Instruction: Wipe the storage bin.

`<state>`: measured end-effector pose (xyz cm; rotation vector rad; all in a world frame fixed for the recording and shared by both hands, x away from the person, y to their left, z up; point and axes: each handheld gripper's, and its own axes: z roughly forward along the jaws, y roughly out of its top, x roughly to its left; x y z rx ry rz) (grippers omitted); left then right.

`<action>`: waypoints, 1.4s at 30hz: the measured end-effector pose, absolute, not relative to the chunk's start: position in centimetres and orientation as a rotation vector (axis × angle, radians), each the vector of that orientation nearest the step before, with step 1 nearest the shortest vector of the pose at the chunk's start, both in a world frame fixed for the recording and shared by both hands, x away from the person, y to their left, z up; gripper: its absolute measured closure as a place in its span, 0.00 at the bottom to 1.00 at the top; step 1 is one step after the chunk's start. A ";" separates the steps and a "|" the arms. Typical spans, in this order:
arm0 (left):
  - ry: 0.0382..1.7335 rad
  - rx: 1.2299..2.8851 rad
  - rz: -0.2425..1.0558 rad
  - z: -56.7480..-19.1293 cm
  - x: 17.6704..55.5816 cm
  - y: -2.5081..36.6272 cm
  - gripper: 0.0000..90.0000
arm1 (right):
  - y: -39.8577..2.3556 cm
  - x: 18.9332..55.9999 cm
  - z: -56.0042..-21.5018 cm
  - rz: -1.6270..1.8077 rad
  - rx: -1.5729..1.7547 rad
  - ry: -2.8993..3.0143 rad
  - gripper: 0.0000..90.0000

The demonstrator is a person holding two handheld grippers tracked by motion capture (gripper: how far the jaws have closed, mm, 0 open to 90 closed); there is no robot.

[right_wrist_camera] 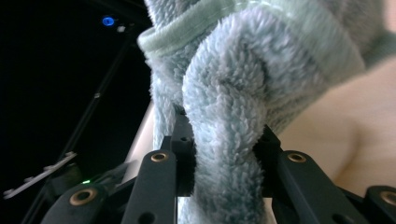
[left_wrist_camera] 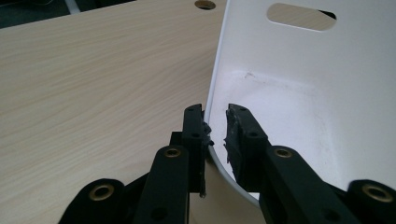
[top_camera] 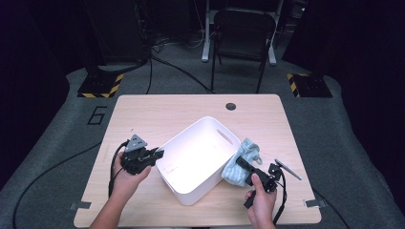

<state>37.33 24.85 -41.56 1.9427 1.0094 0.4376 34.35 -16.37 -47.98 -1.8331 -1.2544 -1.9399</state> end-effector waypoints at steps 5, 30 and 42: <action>0.980 1.958 0.435 -41.6 37.4 25.0 0.89 | -16.4 34.4 -47.5 -1.949 -1.812 -1.278 0.77; 0.915 2.003 0.389 -41.5 37.2 24.9 0.92 | -17.9 35.2 -52.3 -1.717 -2.031 -1.317 0.76; 0.926 2.001 0.397 -41.5 37.1 24.7 0.92 | -17.5 35.4 -53.1 -1.648 -2.030 -1.324 0.77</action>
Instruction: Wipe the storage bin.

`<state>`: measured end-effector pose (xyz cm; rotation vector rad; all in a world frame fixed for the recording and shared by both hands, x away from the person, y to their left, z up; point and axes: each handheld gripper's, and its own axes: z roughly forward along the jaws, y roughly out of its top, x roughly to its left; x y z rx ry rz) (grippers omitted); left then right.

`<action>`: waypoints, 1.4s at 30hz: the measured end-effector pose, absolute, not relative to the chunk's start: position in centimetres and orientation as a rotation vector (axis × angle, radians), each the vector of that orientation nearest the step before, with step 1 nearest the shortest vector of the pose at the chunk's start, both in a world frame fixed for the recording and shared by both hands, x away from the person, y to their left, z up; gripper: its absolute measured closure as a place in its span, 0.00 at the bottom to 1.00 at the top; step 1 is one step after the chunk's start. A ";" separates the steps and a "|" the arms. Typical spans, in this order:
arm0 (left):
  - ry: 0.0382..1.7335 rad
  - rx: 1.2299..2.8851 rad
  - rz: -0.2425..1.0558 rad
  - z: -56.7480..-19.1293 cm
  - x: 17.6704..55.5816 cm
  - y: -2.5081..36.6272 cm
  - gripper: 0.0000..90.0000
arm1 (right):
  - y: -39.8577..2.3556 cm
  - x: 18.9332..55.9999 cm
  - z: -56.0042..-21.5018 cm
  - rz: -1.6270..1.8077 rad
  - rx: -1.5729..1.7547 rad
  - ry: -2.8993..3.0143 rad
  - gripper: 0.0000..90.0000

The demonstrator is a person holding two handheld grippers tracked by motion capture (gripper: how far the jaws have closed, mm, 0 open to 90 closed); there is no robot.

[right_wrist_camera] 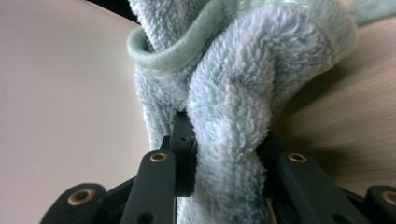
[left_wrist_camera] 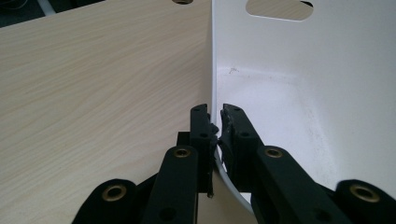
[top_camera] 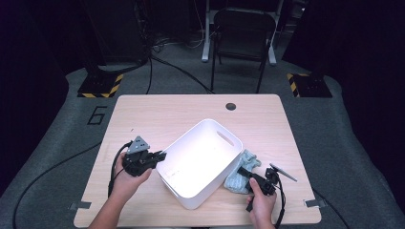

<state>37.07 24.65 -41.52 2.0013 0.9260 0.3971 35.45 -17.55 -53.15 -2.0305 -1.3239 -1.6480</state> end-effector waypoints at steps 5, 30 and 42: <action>0.908 2.014 0.409 -41.5 36.9 24.2 0.92 | -17.3 35.1 -50.8 -1.765 -1.982 -1.368 0.76; 0.883 2.026 0.416 -41.5 36.8 24.1 0.92 | -15.8 35.2 -52.0 -1.711 -1.941 -1.377 0.76; 0.901 2.010 0.418 -41.6 36.8 24.0 0.92 | -15.8 35.4 -53.3 -1.616 -1.959 -1.393 0.76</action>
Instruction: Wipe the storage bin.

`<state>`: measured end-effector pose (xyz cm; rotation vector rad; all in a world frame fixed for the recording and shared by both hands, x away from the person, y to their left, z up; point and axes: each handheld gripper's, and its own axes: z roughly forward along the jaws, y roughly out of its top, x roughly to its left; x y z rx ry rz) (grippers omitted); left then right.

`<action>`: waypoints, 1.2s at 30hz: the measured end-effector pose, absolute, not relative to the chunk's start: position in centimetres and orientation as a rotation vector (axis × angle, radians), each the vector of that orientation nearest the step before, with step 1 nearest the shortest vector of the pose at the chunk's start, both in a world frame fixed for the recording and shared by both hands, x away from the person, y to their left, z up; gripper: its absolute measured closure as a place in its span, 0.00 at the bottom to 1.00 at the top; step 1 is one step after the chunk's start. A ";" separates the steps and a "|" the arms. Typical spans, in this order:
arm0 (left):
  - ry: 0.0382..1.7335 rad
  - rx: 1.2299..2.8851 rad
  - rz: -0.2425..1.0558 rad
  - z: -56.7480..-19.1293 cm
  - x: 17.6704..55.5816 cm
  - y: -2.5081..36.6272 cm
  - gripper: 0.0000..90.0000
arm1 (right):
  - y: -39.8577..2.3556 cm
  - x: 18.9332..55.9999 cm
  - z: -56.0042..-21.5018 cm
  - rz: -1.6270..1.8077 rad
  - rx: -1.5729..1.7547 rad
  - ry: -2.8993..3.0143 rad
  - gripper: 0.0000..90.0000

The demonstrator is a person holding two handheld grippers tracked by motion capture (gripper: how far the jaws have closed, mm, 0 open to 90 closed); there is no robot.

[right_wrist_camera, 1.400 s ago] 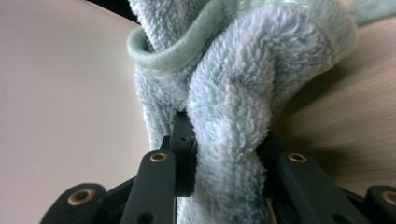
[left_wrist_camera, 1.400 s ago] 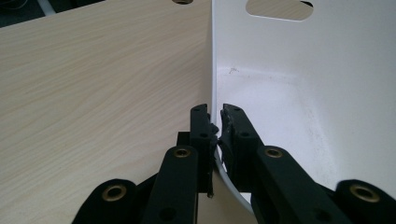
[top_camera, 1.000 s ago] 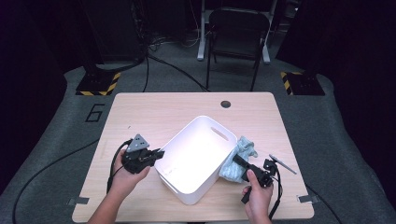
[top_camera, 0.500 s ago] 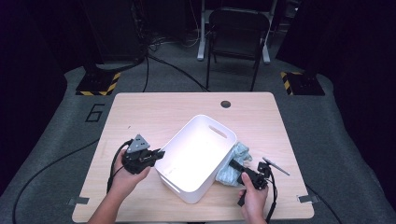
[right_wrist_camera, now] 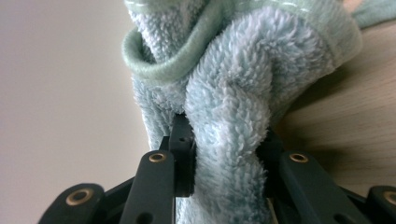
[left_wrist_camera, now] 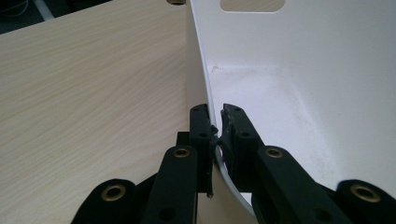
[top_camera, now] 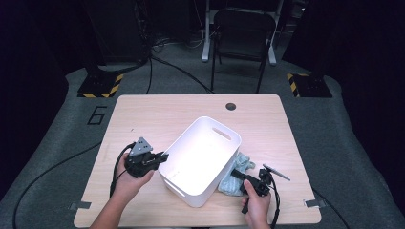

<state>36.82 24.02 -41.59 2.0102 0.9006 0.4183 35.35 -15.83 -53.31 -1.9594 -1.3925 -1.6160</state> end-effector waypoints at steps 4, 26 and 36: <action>0.901 2.008 0.417 -41.6 36.8 24.0 0.92 | -16.0 35.4 -52.7 -1.688 -1.923 -1.361 0.75; 0.896 2.006 0.421 -41.6 36.8 23.9 0.93 | -15.7 34.3 -48.2 -1.915 -1.792 -1.354 0.75; 0.900 2.005 0.418 -41.7 36.8 24.0 0.92 | -15.4 35.4 -53.3 -1.579 -1.929 -1.425 0.75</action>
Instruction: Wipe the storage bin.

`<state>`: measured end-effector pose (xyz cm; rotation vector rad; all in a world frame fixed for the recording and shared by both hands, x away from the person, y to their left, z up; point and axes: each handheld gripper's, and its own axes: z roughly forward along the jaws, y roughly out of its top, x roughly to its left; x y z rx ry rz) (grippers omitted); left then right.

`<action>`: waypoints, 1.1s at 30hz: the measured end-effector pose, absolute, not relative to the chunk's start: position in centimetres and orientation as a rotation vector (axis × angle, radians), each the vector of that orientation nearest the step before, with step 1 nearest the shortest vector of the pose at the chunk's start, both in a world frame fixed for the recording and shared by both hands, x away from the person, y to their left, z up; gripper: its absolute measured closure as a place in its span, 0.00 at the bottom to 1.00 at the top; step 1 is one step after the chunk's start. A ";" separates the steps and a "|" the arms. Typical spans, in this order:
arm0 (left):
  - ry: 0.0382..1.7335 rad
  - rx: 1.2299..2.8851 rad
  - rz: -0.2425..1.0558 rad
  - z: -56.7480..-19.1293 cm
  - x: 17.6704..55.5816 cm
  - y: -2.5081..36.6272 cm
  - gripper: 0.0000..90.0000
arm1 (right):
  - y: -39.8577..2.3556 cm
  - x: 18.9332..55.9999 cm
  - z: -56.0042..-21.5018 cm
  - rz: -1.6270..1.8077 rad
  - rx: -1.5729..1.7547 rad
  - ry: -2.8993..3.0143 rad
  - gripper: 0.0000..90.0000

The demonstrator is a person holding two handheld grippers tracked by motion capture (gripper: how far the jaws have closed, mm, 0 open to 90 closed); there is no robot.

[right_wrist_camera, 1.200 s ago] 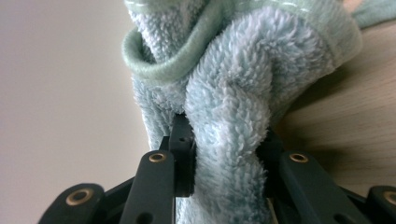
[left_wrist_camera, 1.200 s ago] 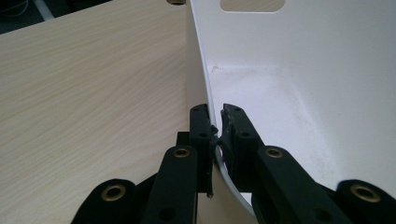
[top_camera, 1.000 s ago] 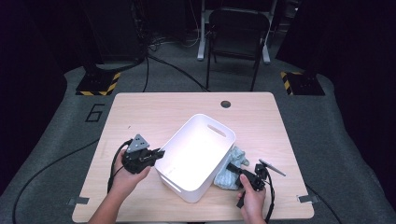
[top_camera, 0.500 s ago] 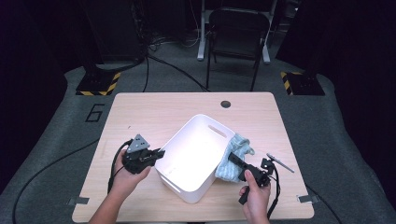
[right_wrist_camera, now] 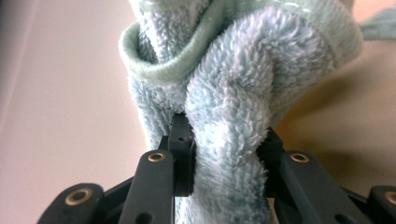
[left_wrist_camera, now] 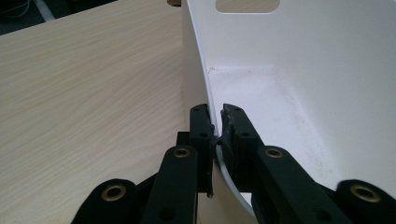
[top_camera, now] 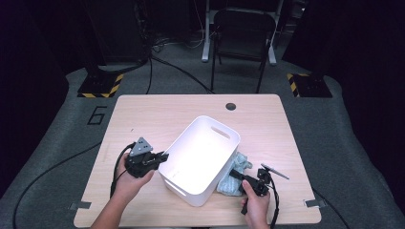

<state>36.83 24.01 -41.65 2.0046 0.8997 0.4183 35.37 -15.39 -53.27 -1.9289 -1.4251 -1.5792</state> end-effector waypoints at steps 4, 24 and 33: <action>0.902 1.999 0.417 -41.7 36.8 24.0 0.92 | -15.4 35.5 -53.7 -1.565 -1.933 -1.381 0.75; 0.947 1.974 0.444 -42.0 36.9 23.5 0.92 | -14.7 33.9 -47.8 -1.834 -1.746 -1.357 0.75; 0.973 1.971 0.439 -42.3 37.3 23.1 0.91 | -14.8 33.7 -46.6 -1.893 -1.699 -1.349 0.74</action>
